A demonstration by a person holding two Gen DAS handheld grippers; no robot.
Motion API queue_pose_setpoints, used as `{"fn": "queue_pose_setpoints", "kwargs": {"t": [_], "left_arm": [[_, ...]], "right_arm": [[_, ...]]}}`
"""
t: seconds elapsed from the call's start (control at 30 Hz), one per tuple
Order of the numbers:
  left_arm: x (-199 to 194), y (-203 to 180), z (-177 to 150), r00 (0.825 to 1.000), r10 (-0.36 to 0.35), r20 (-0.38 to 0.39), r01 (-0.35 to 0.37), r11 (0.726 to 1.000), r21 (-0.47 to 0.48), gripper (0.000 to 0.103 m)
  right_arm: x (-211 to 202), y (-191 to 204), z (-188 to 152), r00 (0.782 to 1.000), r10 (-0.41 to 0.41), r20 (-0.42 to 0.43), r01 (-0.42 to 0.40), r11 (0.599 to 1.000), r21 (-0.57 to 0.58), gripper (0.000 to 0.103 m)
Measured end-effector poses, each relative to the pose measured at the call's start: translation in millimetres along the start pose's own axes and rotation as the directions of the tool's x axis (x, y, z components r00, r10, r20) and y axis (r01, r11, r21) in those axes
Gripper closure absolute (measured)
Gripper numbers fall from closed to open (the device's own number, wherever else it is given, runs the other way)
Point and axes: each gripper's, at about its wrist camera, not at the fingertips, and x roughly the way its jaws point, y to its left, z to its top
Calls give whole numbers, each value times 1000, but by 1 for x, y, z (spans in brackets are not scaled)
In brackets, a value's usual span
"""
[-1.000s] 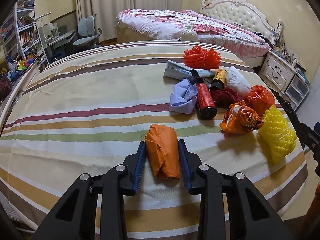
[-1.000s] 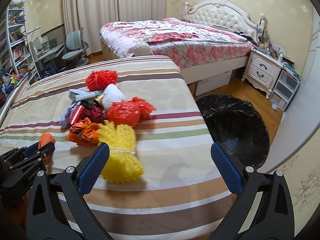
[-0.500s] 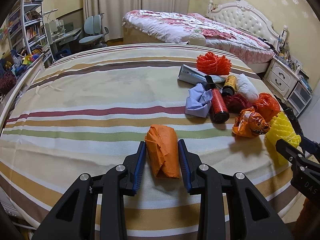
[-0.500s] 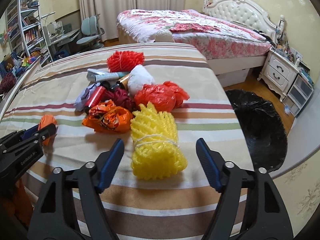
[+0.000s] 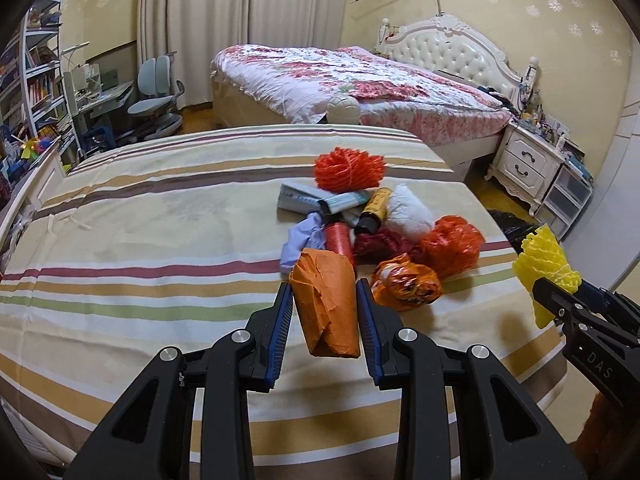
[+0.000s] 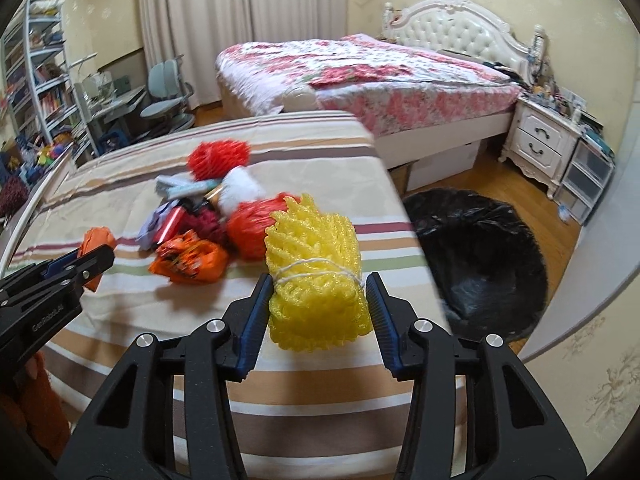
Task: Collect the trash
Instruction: 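Close the right tool on the yellow foam net while the left tool holds the orange bag, then carry both items over the black bin and open both tools to drop them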
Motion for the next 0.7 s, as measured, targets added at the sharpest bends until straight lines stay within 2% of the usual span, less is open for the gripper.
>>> {"fn": "queue_pose_setpoints", "kwargs": {"t": [0.37, 0.7], "left_arm": [[15, -87, 30, 991, -127, 34, 123, 987, 103, 70], [55, -161, 40, 983, -184, 9, 179, 965, 193, 70]], "right_arm": [[5, -81, 15, 988, -150, 40, 144, 982, 119, 57], [29, -130, 16, 979, -202, 16, 196, 964, 181, 57]]}}
